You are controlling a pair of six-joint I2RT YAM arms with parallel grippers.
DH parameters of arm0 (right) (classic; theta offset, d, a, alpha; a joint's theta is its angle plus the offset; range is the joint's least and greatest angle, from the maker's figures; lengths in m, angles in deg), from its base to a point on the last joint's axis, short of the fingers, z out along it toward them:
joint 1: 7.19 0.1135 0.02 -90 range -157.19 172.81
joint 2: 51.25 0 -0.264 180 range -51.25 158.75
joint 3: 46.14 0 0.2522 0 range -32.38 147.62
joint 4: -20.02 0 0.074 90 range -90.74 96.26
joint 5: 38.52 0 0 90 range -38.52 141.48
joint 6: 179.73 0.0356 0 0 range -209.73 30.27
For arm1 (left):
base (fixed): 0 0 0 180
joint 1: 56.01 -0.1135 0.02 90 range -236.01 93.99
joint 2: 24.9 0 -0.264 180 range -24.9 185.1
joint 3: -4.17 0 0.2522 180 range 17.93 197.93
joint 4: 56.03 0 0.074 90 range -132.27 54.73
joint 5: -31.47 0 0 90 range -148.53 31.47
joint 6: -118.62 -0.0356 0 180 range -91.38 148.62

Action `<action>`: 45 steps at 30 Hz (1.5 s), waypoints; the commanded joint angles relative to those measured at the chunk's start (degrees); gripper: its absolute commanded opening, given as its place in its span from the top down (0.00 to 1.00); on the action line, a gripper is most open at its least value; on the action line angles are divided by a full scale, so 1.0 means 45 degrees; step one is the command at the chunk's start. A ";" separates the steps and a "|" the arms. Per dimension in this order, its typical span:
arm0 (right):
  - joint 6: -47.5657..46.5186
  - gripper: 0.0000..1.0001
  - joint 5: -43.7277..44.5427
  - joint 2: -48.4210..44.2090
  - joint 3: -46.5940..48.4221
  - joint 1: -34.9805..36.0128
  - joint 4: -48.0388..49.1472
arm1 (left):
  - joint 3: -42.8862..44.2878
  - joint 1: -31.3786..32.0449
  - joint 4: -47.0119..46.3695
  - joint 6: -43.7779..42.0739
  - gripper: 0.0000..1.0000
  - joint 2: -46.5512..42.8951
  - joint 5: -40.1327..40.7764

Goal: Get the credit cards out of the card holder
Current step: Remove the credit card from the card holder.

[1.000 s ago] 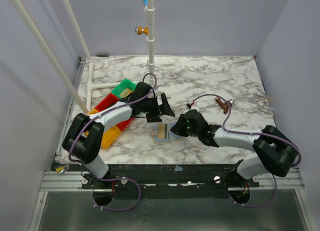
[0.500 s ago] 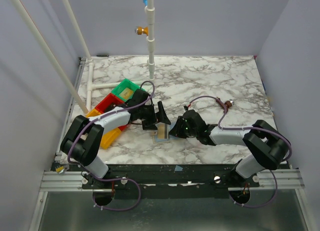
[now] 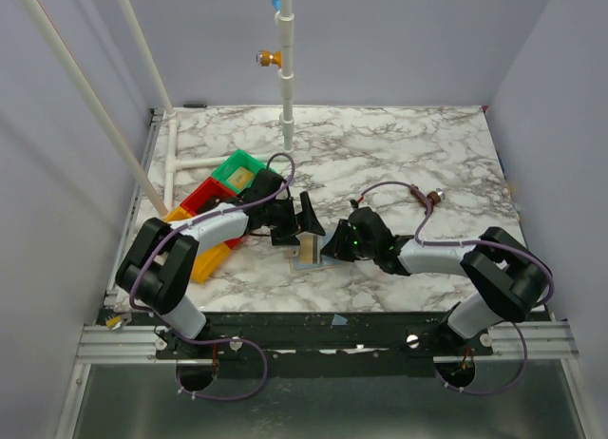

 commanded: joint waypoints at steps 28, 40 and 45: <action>0.0305 0.74 -0.0717 0.0860 0.0306 -0.0431 0.0731 | -0.0324 0.0292 -0.0791 0.0141 0.02 0.0993 0.0021; 0.1425 0.74 -0.2541 0.1664 -0.0501 -0.1216 0.2691 | -0.0382 0.0299 -0.0712 0.0224 0.02 0.1132 0.0080; 0.1636 0.75 -0.2876 0.1838 -0.0632 -0.1378 0.3098 | -0.0383 0.0300 -0.0694 0.0236 0.02 0.1229 0.0080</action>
